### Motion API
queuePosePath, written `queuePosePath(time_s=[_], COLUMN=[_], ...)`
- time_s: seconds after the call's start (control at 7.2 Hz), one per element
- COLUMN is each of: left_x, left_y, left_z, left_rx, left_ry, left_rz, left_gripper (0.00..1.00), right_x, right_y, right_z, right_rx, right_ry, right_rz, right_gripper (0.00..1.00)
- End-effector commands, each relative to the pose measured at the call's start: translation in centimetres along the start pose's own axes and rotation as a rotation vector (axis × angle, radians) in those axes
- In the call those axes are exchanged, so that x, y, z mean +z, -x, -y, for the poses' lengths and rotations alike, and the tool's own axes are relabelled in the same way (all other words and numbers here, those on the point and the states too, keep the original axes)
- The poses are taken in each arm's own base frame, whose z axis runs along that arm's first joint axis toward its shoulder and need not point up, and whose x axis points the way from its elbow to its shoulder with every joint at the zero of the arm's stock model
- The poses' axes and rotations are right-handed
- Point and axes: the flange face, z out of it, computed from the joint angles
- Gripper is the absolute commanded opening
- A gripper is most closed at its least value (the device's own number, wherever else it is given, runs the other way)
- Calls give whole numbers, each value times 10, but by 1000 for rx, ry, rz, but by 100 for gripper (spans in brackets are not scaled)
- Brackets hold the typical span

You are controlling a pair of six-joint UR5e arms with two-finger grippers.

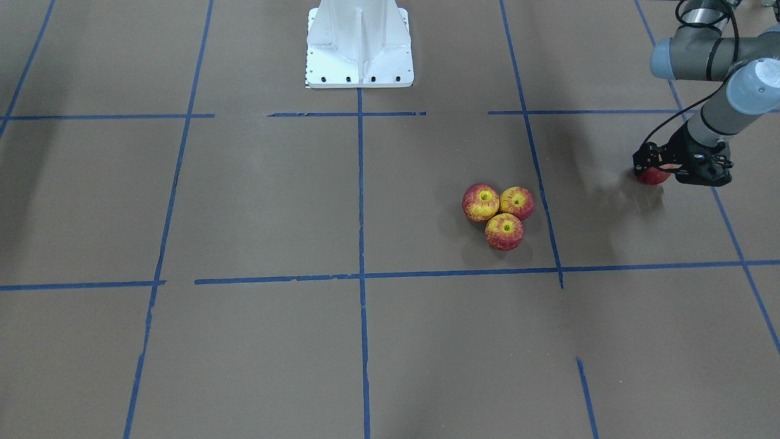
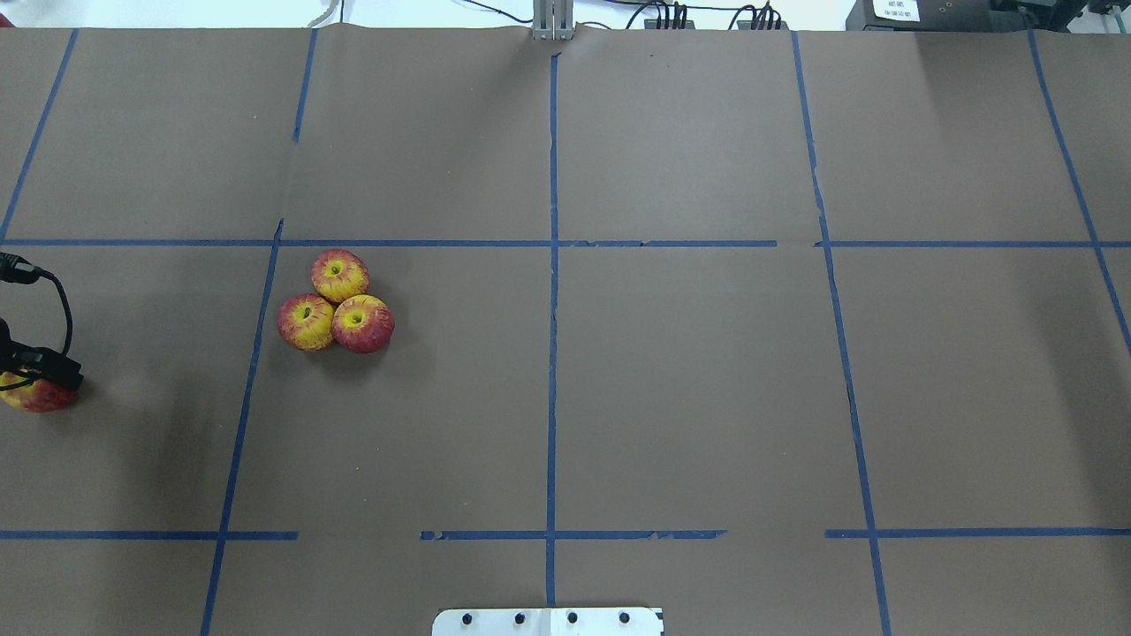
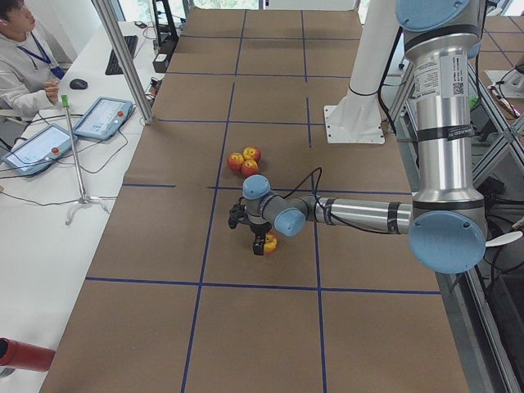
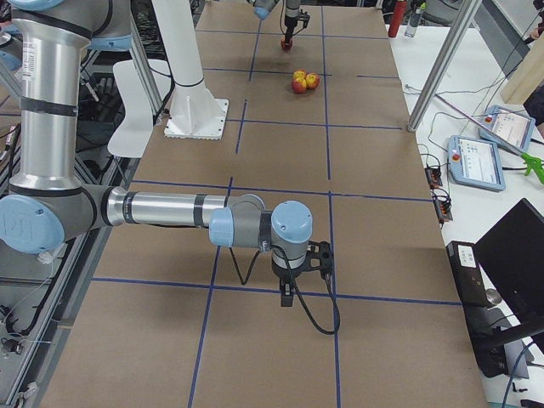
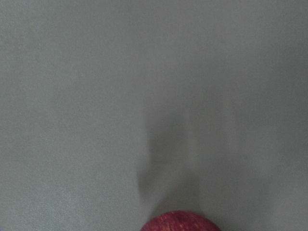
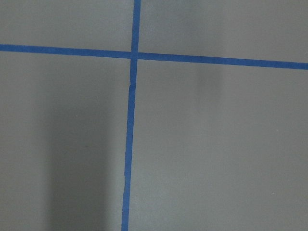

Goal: Stack apples
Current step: 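Lower the left gripper onto the lone red apple and close it, then carry the red apple with the left gripper over the three-apple cluster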

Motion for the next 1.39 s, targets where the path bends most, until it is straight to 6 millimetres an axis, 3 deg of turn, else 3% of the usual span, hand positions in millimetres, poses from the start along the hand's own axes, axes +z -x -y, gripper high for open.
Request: queuePosePath(time_s=[0.0,0.14,0.42,0.69,0.83,0.97,1.11,1.25], left_x=[2,-14,-93,-142,-157,-151,-146,-125], left_y=[-2,-15,-80,-172,-219,-281,-312,-323], left_z=[-4,-1,5,66,94,105,129,140], left_rx=[9,24,85,-73,-131,-134,-137,-138], left_ry=[11,-17,-98,-147,-132,-58,-38,-10], left_rz=[-2,-22,-95,-233,-251,-235,-220,-203], left_gripper=[11,0,0,0,0,0,0,0], right_x=[0,0,0,0,0,0,0,0], right_y=[0,0,0,0,0,0,0,0], right_z=[0,0,0,0,0,0,0,0], right_rx=[0,0,0,0,0,-1,-1,0], right_ry=[0,0,0,0,0,0,0,0], right_rz=[0,0,0,0,0,0,0,0], right_gripper=[100,100,100,100,100,100,100,100])
